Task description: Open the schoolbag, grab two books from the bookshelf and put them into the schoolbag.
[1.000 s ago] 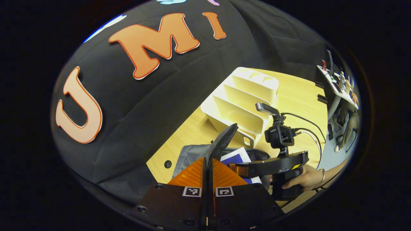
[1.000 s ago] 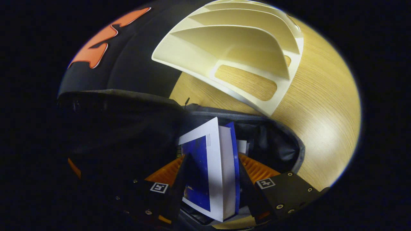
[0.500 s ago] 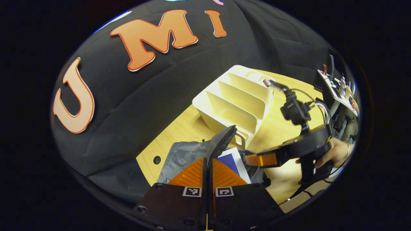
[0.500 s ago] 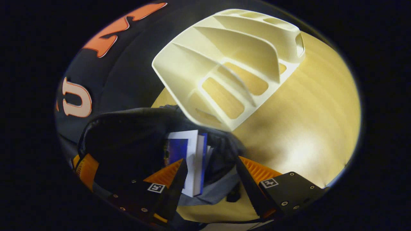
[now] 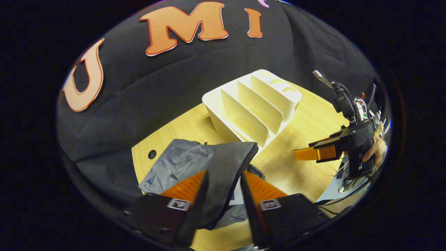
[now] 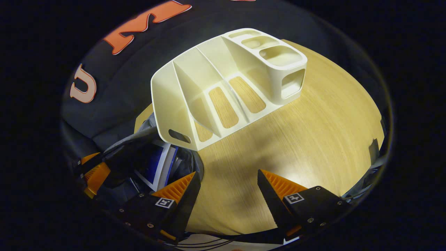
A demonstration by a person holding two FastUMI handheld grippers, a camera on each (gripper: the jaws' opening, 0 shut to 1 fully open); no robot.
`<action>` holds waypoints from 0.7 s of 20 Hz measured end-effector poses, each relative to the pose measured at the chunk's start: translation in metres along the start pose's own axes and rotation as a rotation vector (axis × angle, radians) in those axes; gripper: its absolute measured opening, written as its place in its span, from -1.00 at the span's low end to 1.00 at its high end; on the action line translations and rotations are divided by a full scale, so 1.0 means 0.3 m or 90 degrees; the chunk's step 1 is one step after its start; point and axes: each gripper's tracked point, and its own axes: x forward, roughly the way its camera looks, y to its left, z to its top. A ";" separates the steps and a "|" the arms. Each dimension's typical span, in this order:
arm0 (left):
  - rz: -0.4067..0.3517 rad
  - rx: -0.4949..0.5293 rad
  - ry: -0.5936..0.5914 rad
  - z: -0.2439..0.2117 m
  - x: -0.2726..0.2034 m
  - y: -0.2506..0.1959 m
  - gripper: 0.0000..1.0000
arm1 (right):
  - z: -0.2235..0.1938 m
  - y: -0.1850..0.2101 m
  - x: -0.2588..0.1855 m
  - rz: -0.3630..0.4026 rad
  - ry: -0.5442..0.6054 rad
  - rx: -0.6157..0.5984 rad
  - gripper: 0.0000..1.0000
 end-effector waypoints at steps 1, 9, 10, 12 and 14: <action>0.015 -0.017 -0.008 0.013 0.009 -0.016 0.54 | 0.012 -0.025 -0.014 -0.001 0.001 -0.019 0.97; 0.137 -0.139 -0.213 0.293 -0.162 -0.108 0.98 | 0.332 -0.089 -0.296 0.024 -0.164 -0.203 0.96; 0.146 -0.152 -0.246 0.339 -0.202 -0.115 0.97 | 0.383 -0.077 -0.352 0.029 -0.204 -0.223 0.97; 0.178 -0.177 -0.307 0.413 -0.297 -0.108 0.96 | 0.488 -0.039 -0.474 0.041 -0.296 -0.256 0.96; 0.232 -0.196 -0.366 0.464 -0.399 -0.079 1.00 | 0.554 -0.011 -0.608 0.052 -0.387 -0.277 0.96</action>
